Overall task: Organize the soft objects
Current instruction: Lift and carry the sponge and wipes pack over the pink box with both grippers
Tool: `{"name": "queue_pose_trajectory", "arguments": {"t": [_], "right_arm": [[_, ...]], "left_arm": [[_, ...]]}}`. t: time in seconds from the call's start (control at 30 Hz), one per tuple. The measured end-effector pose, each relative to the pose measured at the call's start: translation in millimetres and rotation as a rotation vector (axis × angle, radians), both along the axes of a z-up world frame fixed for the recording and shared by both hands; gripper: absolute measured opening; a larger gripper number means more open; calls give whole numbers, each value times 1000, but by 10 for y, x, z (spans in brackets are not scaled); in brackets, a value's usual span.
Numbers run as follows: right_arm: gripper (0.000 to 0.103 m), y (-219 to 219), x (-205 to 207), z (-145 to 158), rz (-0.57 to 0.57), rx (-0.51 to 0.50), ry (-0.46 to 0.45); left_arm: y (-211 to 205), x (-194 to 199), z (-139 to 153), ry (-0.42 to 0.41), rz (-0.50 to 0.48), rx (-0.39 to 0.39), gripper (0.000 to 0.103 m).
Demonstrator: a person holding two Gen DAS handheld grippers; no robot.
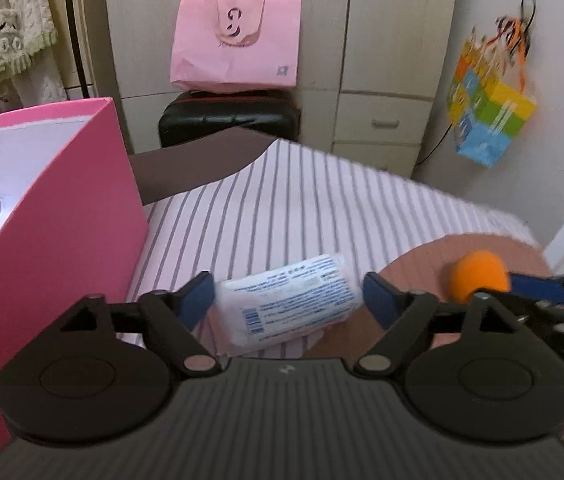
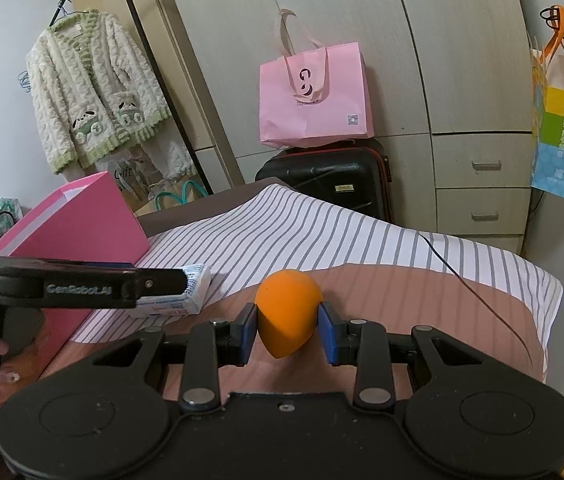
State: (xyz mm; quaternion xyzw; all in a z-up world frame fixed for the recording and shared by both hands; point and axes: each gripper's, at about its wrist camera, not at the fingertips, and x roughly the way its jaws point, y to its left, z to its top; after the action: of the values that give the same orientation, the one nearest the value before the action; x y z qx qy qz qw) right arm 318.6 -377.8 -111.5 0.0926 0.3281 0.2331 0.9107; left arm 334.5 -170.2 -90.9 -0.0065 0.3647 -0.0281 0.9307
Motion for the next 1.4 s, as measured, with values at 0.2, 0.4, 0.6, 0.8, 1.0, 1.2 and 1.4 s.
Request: {"name": "queue_pose_trajectory", "arguments": {"t": [0.2, 0.4, 0.6, 0.8, 1.0, 1.2, 1.4], "right_arm": [[38, 0, 10, 2, -2, 10, 4], [38, 5, 18, -13, 2, 11, 6], [38, 32, -5, -18, 6, -7, 4], [38, 79, -71, -19, 10, -42, -8], [38, 143, -215, 28, 5, -65, -26], [38, 310, -485, 102, -22, -170, -56], [38, 426, -838, 182, -28, -239, -86]], "left_arm": [[-45, 26, -66, 6, 79, 18, 94], [-76, 88, -174, 19, 154, -39, 98], [-95, 66, -221, -19, 211, -51, 87], [-63, 40, -186, -14, 177, -47, 80], [-20, -126, -135, -4, 110, -84, 79], [42, -436, -41, -9, 21, -129, 79], [130, -844, 84, -62, -54, -123, 79]]}}
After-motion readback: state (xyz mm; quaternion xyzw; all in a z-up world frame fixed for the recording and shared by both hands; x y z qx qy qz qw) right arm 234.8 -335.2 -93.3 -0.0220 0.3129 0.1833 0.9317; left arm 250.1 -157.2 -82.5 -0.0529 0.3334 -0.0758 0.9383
